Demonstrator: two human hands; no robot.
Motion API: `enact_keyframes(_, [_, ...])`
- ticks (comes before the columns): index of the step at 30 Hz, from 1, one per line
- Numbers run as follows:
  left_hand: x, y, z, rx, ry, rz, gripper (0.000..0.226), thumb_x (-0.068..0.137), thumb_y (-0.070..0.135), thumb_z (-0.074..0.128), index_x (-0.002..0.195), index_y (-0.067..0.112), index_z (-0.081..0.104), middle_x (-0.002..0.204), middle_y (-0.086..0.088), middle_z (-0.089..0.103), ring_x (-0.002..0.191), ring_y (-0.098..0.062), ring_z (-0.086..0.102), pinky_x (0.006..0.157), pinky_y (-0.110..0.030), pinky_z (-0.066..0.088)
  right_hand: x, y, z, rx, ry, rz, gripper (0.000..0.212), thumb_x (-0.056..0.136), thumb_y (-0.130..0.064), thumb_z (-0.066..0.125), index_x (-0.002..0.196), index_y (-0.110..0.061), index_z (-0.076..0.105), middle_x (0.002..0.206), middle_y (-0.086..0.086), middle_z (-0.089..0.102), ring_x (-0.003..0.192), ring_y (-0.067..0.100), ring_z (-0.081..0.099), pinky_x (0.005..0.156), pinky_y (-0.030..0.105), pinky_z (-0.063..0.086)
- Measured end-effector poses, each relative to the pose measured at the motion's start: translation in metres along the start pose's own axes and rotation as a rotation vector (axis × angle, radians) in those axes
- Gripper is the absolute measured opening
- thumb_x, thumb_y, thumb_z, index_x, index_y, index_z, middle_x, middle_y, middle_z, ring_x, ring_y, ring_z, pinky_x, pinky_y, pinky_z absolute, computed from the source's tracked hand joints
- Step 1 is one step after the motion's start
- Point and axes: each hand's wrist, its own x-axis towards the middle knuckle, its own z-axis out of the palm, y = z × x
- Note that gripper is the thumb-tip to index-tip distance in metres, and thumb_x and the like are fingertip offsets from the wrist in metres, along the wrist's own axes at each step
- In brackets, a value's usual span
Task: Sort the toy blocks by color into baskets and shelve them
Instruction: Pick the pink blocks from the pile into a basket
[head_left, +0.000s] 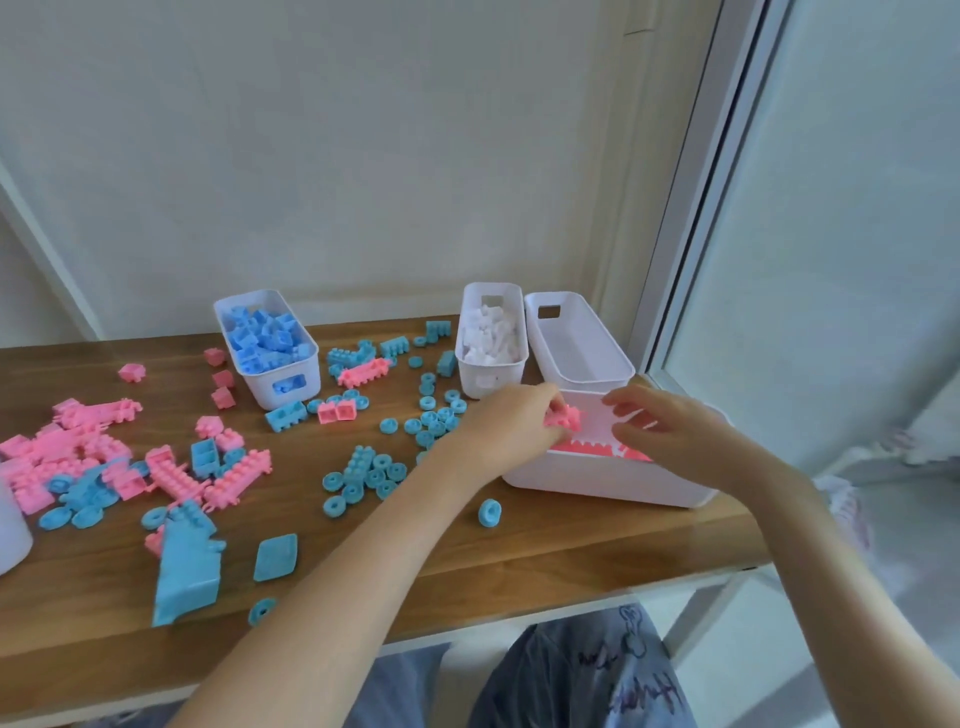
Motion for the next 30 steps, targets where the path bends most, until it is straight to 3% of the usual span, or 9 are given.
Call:
enact_keyframes(5, [-0.015, -0.002, -0.015, -0.064, 0.054, 0.007, 0.038, 0.094, 0.037, 0.056, 0.128, 0.019, 0.053, 0.124, 0.002, 0.059, 0.109, -0.011, 0.055, 0.083, -0.022, 0.043, -0.004, -0.031, 0.011, 0.122, 0.089, -0.154, 0.033, 0.095, -0.012, 0.047, 0.126, -0.022, 0.052, 0.118, -0.007, 0.055, 0.101, 0.003, 0.048, 0.087, 0.017, 0.035])
enact_keyframes(7, [-0.026, -0.007, -0.024, -0.035, 0.093, 0.015, 0.04, 0.094, 0.034, 0.055, 0.132, 0.02, 0.05, 0.128, 0.001, 0.056, 0.112, -0.012, 0.053, 0.084, -0.023, 0.041, -0.007, -0.049, 0.016, 0.174, 0.086, -0.233, 0.04, 0.093, -0.006, 0.047, 0.129, -0.024, 0.049, 0.118, -0.011, 0.05, 0.106, 0.002, 0.044, 0.089, 0.015, 0.031])
enact_keyframes(12, [-0.074, -0.043, -0.056, 0.199, 0.241, -0.082, 0.038, 0.096, 0.028, 0.049, 0.134, 0.026, 0.044, 0.137, 0.005, 0.048, 0.13, -0.017, 0.036, 0.105, -0.035, 0.03, -0.012, -0.106, 0.05, 0.278, 0.065, -0.463, 0.054, 0.091, -0.008, 0.051, 0.137, -0.031, 0.038, 0.124, -0.021, 0.041, 0.113, -0.01, 0.033, 0.092, 0.0, 0.023])
enact_keyframes(15, [-0.117, -0.079, -0.075, 0.303, 0.311, -0.296, 0.05, 0.096, 0.034, 0.045, 0.143, 0.033, 0.03, 0.151, 0.005, 0.031, 0.139, -0.018, 0.021, 0.112, -0.038, 0.018, -0.014, -0.139, 0.075, 0.265, -0.076, -0.537, 0.056, 0.094, -0.02, 0.051, 0.14, -0.038, 0.027, 0.135, -0.019, 0.035, 0.122, -0.005, 0.027, 0.105, 0.019, 0.023])
enact_keyframes(17, [-0.155, -0.102, -0.078, 0.325, 0.216, -0.516, 0.071, 0.092, 0.051, 0.047, 0.149, 0.041, 0.005, 0.159, 0.005, 0.003, 0.145, -0.022, 0.002, 0.116, -0.046, 0.008, -0.013, -0.157, 0.09, 0.205, -0.22, -0.579, 0.057, 0.094, -0.03, 0.05, 0.142, -0.041, 0.022, 0.145, -0.018, 0.028, 0.133, 0.003, 0.021, 0.112, 0.033, 0.016])
enact_keyframes(20, [-0.196, -0.125, -0.069, 0.316, 0.107, -0.709, 0.089, 0.084, 0.069, 0.045, 0.144, 0.048, -0.017, 0.155, 0.008, -0.025, 0.145, -0.026, -0.018, 0.116, -0.055, -0.002, -0.009, -0.178, 0.103, 0.182, -0.384, -0.579, 0.058, 0.094, -0.041, 0.05, 0.143, -0.043, 0.02, 0.15, -0.02, 0.019, 0.139, 0.005, 0.011, 0.115, 0.037, 0.008])
enact_keyframes(23, [-0.207, -0.134, -0.054, 0.242, 0.131, -0.705, 0.084, 0.085, 0.067, 0.046, 0.146, 0.046, -0.008, 0.156, 0.008, -0.023, 0.145, -0.025, -0.014, 0.117, -0.053, 0.003, -0.005, -0.193, 0.119, 0.139, -0.403, -0.598, 0.061, 0.092, -0.047, 0.05, 0.145, -0.041, 0.019, 0.152, -0.018, 0.017, 0.14, 0.006, 0.011, 0.115, 0.034, 0.006])
enact_keyframes(30, [-0.184, -0.142, -0.036, 0.01, 0.37, -0.574, 0.048, 0.094, 0.037, 0.053, 0.139, 0.025, 0.038, 0.154, 0.004, 0.015, 0.144, -0.016, 0.015, 0.111, -0.032, 0.027, 0.008, -0.197, 0.146, 0.066, -0.391, -0.563, 0.06, 0.092, -0.047, 0.048, 0.145, -0.037, 0.022, 0.152, -0.012, 0.021, 0.141, 0.011, 0.015, 0.115, 0.035, 0.007])
